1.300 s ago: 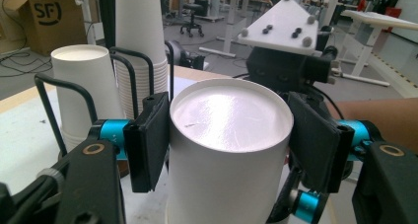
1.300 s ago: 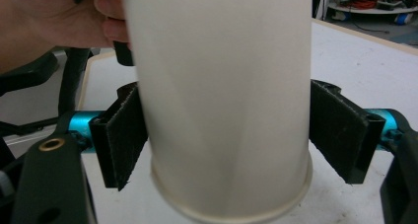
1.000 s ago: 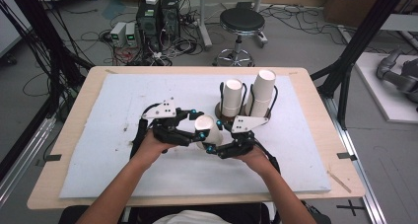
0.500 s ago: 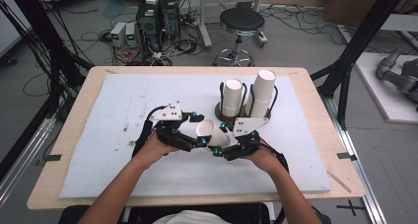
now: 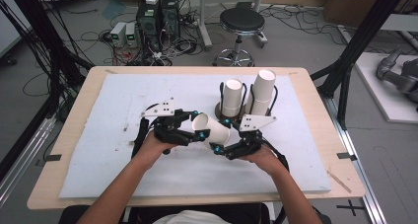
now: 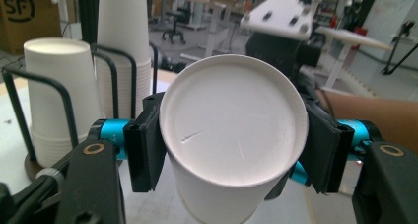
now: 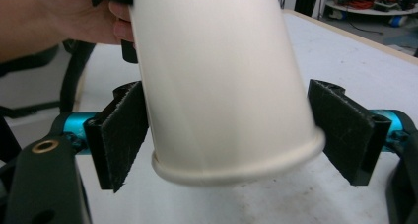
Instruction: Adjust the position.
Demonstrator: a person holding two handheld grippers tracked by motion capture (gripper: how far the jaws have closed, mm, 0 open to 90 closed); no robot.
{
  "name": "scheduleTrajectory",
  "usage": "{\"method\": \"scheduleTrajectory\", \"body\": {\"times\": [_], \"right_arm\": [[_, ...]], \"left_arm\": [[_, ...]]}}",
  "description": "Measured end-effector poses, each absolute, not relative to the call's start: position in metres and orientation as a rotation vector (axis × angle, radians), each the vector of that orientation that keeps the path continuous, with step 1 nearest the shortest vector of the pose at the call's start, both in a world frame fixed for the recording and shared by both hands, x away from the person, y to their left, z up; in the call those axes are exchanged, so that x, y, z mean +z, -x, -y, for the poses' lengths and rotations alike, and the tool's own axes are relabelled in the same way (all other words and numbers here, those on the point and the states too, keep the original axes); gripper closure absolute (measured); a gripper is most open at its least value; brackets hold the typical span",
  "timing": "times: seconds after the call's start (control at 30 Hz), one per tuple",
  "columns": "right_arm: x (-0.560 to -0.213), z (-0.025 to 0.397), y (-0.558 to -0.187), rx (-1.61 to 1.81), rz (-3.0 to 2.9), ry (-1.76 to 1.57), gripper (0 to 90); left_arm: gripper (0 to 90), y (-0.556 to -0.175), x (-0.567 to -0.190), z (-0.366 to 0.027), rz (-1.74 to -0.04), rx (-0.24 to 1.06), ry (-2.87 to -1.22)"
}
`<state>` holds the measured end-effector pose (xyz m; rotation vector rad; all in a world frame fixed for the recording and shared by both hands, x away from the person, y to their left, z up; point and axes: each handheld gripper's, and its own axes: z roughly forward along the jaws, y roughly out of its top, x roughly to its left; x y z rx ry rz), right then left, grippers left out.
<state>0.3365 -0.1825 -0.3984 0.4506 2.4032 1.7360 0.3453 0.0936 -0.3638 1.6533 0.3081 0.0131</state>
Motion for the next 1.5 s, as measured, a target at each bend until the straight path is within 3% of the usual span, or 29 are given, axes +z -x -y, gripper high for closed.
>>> {"method": "scheduleTrajectory", "body": {"times": [0.3, 0.4, 0.57, 0.63, 0.73, 0.87, 1.03, 1.17, 1.3, 1.5], "right_arm": [[-0.399, 0.186, -0.335, 1.694, -2.430, -0.337, 30.7], [-0.399, 0.187, -0.335, 1.669, -2.433, -0.330, 32.1], [-0.398, 0.190, -0.335, 1.607, -2.448, -0.300, 34.4], [-0.397, 0.190, -0.335, 1.588, -2.463, -0.287, 35.2], [-0.396, 0.190, -0.335, 1.573, -2.481, -0.272, 36.9], [-0.395, 0.192, -0.335, 1.579, -2.482, -0.263, 36.0], [-0.393, 0.193, -0.335, 1.713, -2.442, -0.370, 21.0], [-0.393, 0.198, -0.336, 1.810, -2.406, -0.431, 18.6], [-0.395, 0.197, -0.336, 1.832, -2.413, -0.424, 18.6], [-0.391, 0.200, -0.332, 1.775, -2.410, -0.289, 31.4]], "left_arm": [[33.9, -0.344, -0.365, -0.091, -0.304, 0.016, -1.690], [28.1, -0.342, -0.361, -0.091, -0.307, 0.085, -1.718], [25.2, -0.344, -0.361, -0.095, -0.316, 0.066, -1.722], [25.6, -0.345, -0.363, -0.094, -0.304, 0.049, -1.744], [33.5, -0.344, -0.364, -0.092, -0.273, 0.034, -1.759], [34.6, -0.346, -0.364, -0.094, -0.269, 0.005, -1.736], [35.2, -0.345, -0.362, -0.097, -0.267, 0.012, -1.693], [35.3, -0.345, -0.361, -0.100, -0.256, 0.000, -1.639], [35.4, -0.345, -0.362, -0.099, -0.244, -0.025, -1.631], [35.3, -0.345, -0.365, -0.099, -0.231, -0.032, -1.663]]}}
